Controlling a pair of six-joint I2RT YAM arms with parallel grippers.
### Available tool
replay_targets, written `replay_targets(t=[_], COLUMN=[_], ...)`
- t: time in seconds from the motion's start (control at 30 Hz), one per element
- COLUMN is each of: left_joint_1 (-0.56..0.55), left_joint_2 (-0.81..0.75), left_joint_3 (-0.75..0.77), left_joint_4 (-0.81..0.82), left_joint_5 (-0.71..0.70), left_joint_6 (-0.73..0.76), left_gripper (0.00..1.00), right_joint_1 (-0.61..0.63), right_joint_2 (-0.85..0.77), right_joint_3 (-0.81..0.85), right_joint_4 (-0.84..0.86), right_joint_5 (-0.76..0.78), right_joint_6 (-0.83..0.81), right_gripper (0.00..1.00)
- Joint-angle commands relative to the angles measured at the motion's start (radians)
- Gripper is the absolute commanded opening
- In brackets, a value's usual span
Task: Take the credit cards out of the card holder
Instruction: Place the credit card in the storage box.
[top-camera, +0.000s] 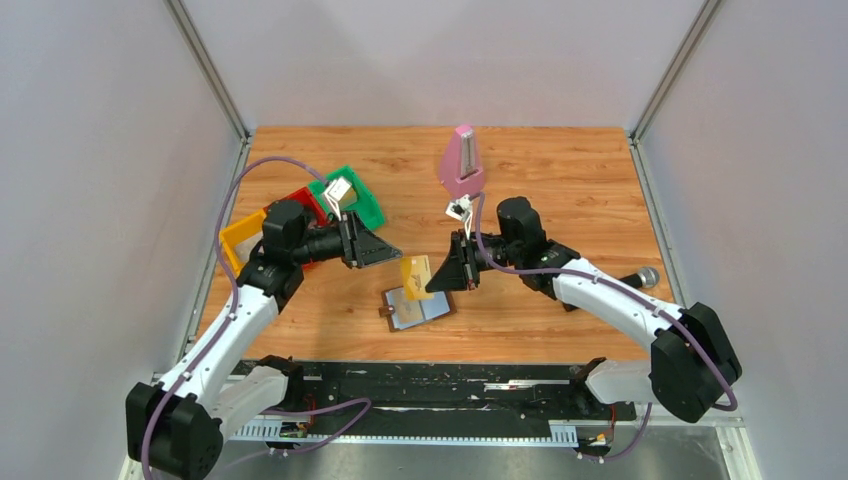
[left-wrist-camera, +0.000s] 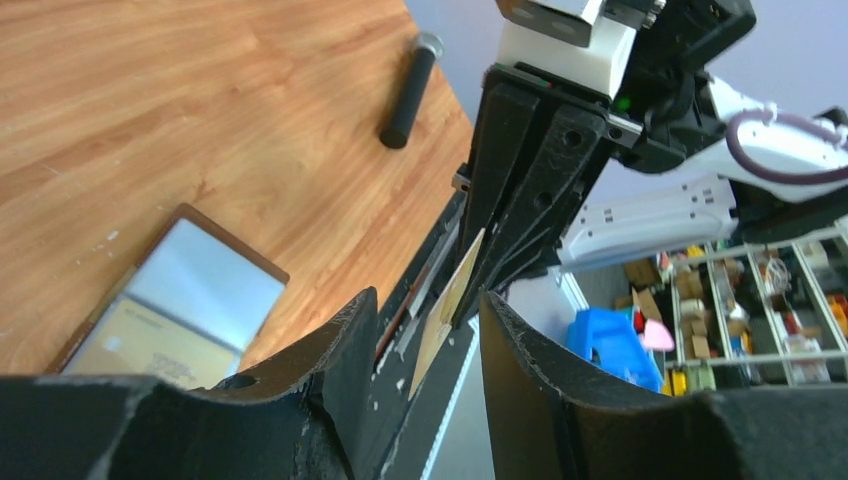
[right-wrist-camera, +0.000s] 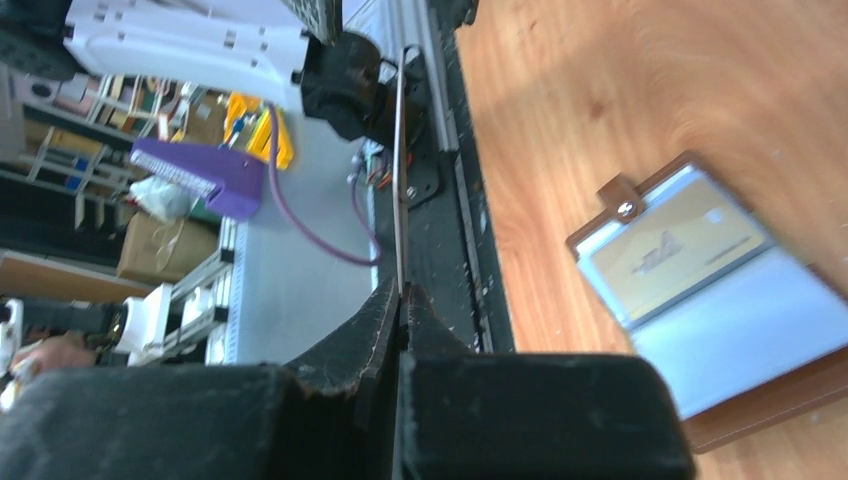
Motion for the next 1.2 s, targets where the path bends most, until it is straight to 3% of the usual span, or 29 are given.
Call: replay_targets(t=[0.0,0.53,1.03,1.1,1.17], left_joint_1=[-0.002,-0.004,-0.038,-0.04,-0.043], left_joint_2=[0.021,0.089,0.122,0.125,0.133], left_joint_3=[0.06,0.164,0.184,0.183,0.185], left_joint_4=[-0.148,-0.385,-0.42,-0.423,-0.428], left_joint_5=[0.124,0.191,0.208,0.206,0.205], left_joint_6=[0.151,0.334,0.377,0.381,0.385], left_gripper=[0.5,0.45,0.38,0.32,0.19], right_joint_1=[-0.004,0.021,0.035,0.034,0.034], right_joint_2=[0.008,0.065,0.115,0.118,0.12], right_joint_3=[0.051,0.077,0.114,0.113,0.114], right_joint_4=[-0.108,-0.131,-0.12,-0.119,-0.119], right_joint_5=[-0.158,-0.194,-0.192,-0.191,-0.19], right_joint_6=[-0.11,-0.13,-0.109,-0.109,-0.108], right_gripper=[0.03,0.02,0.03,0.03,0.03])
